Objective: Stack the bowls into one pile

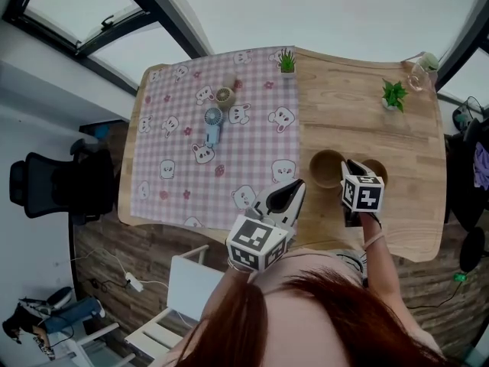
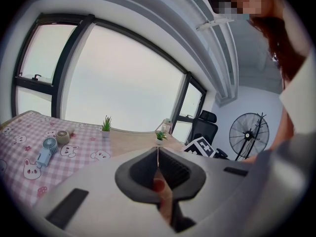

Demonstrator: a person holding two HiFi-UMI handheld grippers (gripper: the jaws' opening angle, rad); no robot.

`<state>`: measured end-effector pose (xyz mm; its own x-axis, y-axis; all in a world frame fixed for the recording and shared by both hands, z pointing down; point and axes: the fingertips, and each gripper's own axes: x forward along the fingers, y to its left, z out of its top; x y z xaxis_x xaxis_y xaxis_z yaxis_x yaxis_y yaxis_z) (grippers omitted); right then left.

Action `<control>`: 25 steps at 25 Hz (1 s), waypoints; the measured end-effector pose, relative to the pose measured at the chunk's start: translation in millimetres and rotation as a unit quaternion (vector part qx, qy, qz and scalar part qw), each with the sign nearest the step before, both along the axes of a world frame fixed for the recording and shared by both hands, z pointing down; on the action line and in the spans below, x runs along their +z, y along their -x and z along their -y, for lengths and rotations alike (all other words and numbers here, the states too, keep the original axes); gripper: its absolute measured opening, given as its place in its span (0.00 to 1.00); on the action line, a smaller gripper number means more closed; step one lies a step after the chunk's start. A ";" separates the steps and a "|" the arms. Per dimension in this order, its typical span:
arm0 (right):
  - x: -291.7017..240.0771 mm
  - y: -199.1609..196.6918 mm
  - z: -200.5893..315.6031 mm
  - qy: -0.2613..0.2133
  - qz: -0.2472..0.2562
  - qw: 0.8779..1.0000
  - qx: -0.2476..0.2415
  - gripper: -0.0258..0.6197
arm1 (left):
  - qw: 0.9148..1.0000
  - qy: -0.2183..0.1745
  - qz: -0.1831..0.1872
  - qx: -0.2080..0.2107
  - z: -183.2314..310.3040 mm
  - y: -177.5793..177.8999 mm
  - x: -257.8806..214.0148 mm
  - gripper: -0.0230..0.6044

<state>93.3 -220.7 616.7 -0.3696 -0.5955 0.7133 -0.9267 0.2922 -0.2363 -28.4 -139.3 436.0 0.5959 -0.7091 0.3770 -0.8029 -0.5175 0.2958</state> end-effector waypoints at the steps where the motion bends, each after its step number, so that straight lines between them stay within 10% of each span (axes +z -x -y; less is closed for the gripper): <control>1: -2.0 -0.7 0.1 -0.004 -0.002 1.000 0.000 0.10 | 1.000 -0.001 0.000 0.001 -0.9 0.3 -0.6 0.05; 25: -38.0 -17.9 -22.8 -0.063 -0.011 0.998 0.027 0.09 | 0.999 -0.014 -0.018 0.027 -12.0 2.7 -8.3 0.05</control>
